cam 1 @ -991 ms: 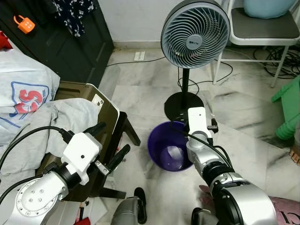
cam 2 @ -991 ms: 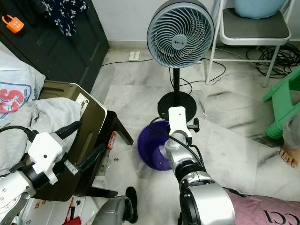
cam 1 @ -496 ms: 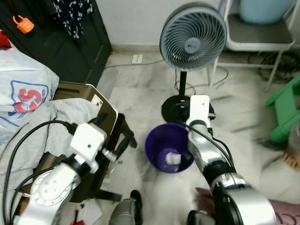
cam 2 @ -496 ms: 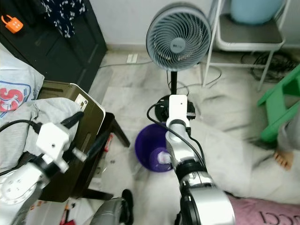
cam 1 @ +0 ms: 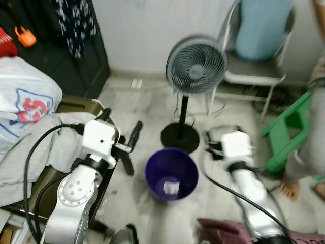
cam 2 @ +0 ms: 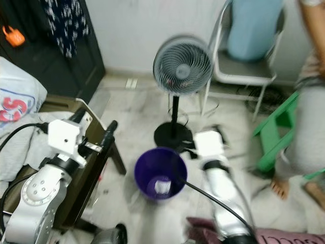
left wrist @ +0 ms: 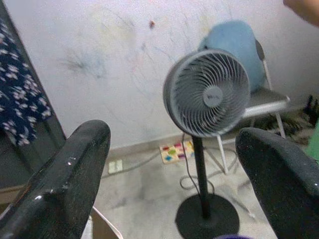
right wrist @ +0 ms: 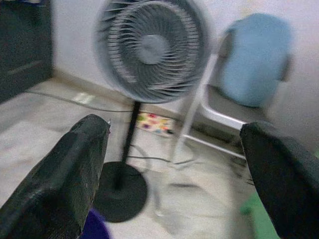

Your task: Clean up the room

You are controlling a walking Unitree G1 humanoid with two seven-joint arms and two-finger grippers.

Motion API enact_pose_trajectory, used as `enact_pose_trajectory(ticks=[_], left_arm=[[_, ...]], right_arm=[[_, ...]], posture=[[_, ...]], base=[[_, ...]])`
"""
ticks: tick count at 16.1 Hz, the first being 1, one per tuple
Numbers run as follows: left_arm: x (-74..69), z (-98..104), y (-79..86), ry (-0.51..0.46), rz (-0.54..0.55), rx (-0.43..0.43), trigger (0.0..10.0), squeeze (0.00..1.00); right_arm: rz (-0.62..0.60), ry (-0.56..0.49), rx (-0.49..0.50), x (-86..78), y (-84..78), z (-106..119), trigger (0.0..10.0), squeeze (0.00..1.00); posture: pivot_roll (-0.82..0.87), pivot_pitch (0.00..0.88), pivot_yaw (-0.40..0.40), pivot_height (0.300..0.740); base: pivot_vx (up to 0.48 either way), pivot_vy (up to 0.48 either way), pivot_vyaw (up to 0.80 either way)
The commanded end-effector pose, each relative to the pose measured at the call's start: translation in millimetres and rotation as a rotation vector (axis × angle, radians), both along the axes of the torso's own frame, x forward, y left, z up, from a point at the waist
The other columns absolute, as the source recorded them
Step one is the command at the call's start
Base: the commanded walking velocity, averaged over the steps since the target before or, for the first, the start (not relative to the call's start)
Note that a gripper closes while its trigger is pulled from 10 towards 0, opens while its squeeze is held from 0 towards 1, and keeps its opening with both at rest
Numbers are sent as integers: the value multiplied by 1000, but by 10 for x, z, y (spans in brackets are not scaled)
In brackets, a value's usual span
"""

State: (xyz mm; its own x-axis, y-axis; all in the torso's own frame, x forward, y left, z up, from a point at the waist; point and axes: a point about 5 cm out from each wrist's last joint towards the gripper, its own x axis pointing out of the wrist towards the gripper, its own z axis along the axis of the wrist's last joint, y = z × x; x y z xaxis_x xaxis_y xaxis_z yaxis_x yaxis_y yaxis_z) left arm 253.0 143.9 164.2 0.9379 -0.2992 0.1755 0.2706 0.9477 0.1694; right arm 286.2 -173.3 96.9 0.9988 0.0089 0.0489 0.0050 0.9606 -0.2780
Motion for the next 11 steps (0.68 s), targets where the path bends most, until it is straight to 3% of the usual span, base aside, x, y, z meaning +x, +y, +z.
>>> enact_pose_trajectory(ticks=[1,3,5,11], left_arm=[[17,-33,23,7,30,2,10000,0],[0,-95,41,3,66,7,10000,0],[71,-105,66,-22,85,0,10000,0],[194,-54,45,-78,85,-23,10000,0]], right_arm=[[4,13,4,-8,-13,7,10000,0],[11,9,-8,-112,-82,31,10000,0],[28,9,5,-144,-39,62,10000,0],[29,-28,23,32,25,183,10000,0]], posture=[[-54,0,23,740],[-69,0,26,740],[-79,0,28,740],[-84,0,27,740]], base=[[0,0,0],[0,0,0],[0,0,0],[0,0,0]])
